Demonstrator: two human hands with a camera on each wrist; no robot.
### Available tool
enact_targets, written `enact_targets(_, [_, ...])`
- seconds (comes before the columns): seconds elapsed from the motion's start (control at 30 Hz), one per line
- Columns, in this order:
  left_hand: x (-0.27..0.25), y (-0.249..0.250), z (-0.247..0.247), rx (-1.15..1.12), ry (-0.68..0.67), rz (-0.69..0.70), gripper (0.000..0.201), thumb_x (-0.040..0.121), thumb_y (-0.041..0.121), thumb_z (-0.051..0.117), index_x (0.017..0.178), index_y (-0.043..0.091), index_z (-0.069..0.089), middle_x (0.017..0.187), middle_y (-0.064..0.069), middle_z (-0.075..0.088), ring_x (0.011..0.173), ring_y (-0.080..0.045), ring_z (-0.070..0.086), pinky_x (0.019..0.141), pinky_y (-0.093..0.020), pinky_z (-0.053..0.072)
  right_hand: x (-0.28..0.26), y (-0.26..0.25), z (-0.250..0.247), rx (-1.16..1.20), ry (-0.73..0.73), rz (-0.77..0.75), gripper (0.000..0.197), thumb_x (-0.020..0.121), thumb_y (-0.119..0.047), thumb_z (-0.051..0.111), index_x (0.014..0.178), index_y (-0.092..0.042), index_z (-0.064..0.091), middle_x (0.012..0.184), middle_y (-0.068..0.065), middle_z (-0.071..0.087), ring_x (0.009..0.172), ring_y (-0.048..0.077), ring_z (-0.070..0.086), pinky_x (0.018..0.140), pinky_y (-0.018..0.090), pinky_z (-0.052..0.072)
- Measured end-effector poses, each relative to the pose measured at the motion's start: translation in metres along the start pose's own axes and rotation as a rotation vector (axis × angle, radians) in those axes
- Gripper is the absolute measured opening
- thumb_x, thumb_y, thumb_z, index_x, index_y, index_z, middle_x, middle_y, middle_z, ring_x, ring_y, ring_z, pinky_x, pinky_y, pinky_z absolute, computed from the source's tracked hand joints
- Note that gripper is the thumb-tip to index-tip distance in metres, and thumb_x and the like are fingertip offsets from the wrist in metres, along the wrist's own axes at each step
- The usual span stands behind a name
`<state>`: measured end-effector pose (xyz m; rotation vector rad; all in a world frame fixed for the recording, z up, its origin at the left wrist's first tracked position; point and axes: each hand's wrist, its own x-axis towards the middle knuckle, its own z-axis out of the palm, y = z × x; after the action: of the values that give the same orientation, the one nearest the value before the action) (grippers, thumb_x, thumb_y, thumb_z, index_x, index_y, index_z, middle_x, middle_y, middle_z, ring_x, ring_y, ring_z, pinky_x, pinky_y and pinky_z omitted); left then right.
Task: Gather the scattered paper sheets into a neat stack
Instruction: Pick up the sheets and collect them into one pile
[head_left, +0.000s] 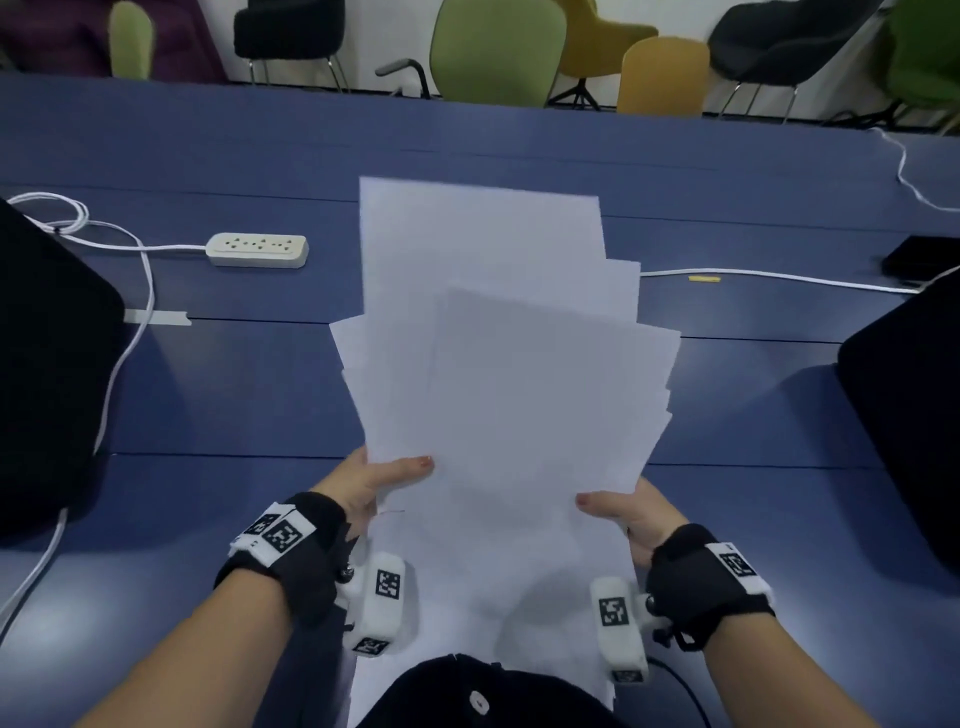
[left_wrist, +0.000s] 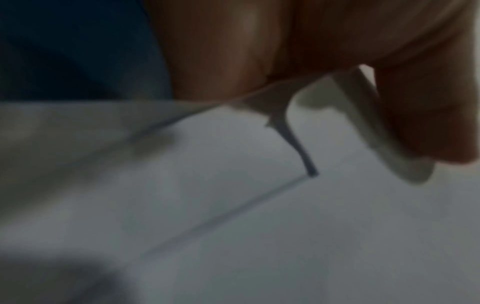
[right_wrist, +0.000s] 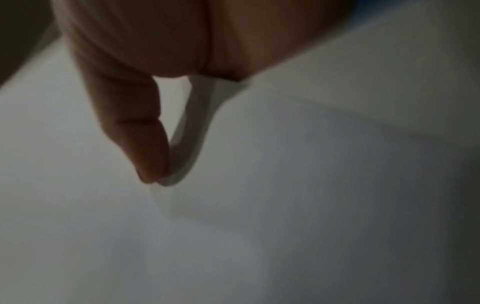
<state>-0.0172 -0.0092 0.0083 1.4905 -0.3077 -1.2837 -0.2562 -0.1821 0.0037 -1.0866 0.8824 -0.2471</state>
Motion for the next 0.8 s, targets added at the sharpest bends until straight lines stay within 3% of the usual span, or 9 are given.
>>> enact_targets(0.13, [-0.005, -0.003, 0.002, 0.237, 0.042, 0.027, 0.051, 0.054, 0.028, 0.079, 0.101, 0.024, 0.061, 0.100, 0.005, 0.070, 0.105, -0.018, 0.063, 0.101, -0.035, 0.043, 0.006, -0.004, 0.027, -0.127, 0.005, -0.025, 0.036, 0.057, -0.009, 0.067, 0.092, -0.015, 0.063, 0.108, 0.015, 0.068, 0.103, 0.032, 0.061, 0.081, 0.028, 0.050])
enact_targets(0.2, [-0.005, -0.002, -0.003, 0.343, 0.124, 0.051, 0.035, 0.074, 0.017, 0.071, 0.104, 0.024, 0.054, 0.102, 0.006, 0.064, 0.106, -0.022, 0.058, 0.102, -0.035, 0.041, 0.006, -0.013, 0.038, -0.216, -0.024, -0.037, 0.022, 0.069, -0.015, 0.072, 0.084, -0.022, 0.058, 0.094, 0.001, 0.068, 0.093, 0.021, 0.064, 0.070, 0.018, 0.048])
enact_targets(0.27, [-0.006, -0.004, -0.017, 0.321, 0.186, 0.073, 0.038, 0.078, 0.014, 0.068, 0.113, 0.019, 0.051, 0.109, -0.002, 0.061, 0.109, -0.022, 0.055, 0.100, -0.034, 0.039, 0.012, -0.021, 0.042, -0.352, 0.072, -0.095, 0.020, 0.081, -0.032, 0.067, 0.073, -0.023, 0.051, 0.075, -0.008, 0.057, 0.075, 0.011, 0.057, 0.061, 0.015, 0.044])
enact_targets(0.33, [-0.010, -0.006, -0.034, 0.215, 0.279, 0.073, 0.043, 0.076, 0.013, 0.068, 0.115, 0.015, 0.052, 0.112, -0.007, 0.059, 0.111, -0.025, 0.055, 0.099, -0.036, 0.039, 0.027, -0.020, 0.039, -0.586, 0.237, -0.172, 0.026, 0.086, -0.043, 0.056, 0.096, -0.019, 0.057, 0.095, 0.001, 0.060, 0.095, 0.020, 0.057, 0.083, 0.026, 0.046])
enact_targets(0.4, [-0.014, -0.009, -0.053, 0.140, 0.361, 0.061, 0.039, 0.084, 0.005, 0.061, 0.122, 0.007, 0.051, 0.117, -0.010, 0.058, 0.111, -0.027, 0.054, 0.099, -0.037, 0.038, 0.039, -0.013, 0.031, -1.030, 0.247, -0.139, 0.050, 0.090, -0.047, 0.042, 0.135, -0.026, 0.040, 0.141, 0.010, 0.042, 0.133, 0.027, 0.033, 0.111, 0.039, 0.029])
enact_targets(0.47, [-0.018, -0.013, -0.072, 0.134, 0.442, 0.047, 0.040, 0.087, 0.005, 0.057, 0.127, 0.002, 0.049, 0.123, -0.013, 0.057, 0.114, -0.028, 0.054, 0.102, -0.040, 0.037, 0.044, -0.005, 0.026, -1.346, 0.175, -0.026, 0.056, 0.090, -0.052, 0.033, 0.143, -0.040, 0.021, 0.157, 0.009, 0.009, 0.144, 0.031, 0.005, 0.117, 0.046, 0.010])
enact_targets(0.53, [-0.020, -0.014, -0.083, 0.151, 0.497, 0.045, 0.043, 0.087, 0.008, 0.059, 0.128, 0.002, 0.049, 0.124, -0.013, 0.057, 0.115, -0.029, 0.054, 0.106, -0.041, 0.036, 0.041, -0.001, 0.026, -1.447, 0.097, 0.016, 0.055, 0.090, -0.048, 0.037, 0.142, -0.046, 0.016, 0.158, 0.008, -0.004, 0.145, 0.032, -0.004, 0.117, 0.048, 0.005])
enact_targets(0.67, [-0.013, -0.011, -0.083, 0.154, 0.491, 0.050, 0.040, 0.086, 0.010, 0.060, 0.125, 0.004, 0.052, 0.117, -0.011, 0.060, 0.111, -0.028, 0.056, 0.103, -0.040, 0.037, 0.025, 0.005, 0.030, -1.345, 0.011, -0.014, 0.045, 0.090, -0.040, 0.046, 0.135, -0.041, 0.040, 0.157, 0.006, 0.009, 0.145, 0.028, 0.007, 0.118, 0.041, 0.012])
enact_targets(0.8, [-0.006, -0.006, -0.074, 0.125, 0.431, 0.047, 0.044, 0.086, 0.012, 0.060, 0.128, 0.005, 0.051, 0.124, -0.012, 0.060, 0.118, -0.029, 0.055, 0.109, -0.046, 0.034, 0.029, -0.009, 0.031, -1.088, 0.368, -0.112, 0.043, 0.085, -0.034, 0.056, 0.126, -0.021, 0.051, 0.134, 0.008, 0.039, 0.127, 0.026, 0.034, 0.104, 0.033, 0.031])
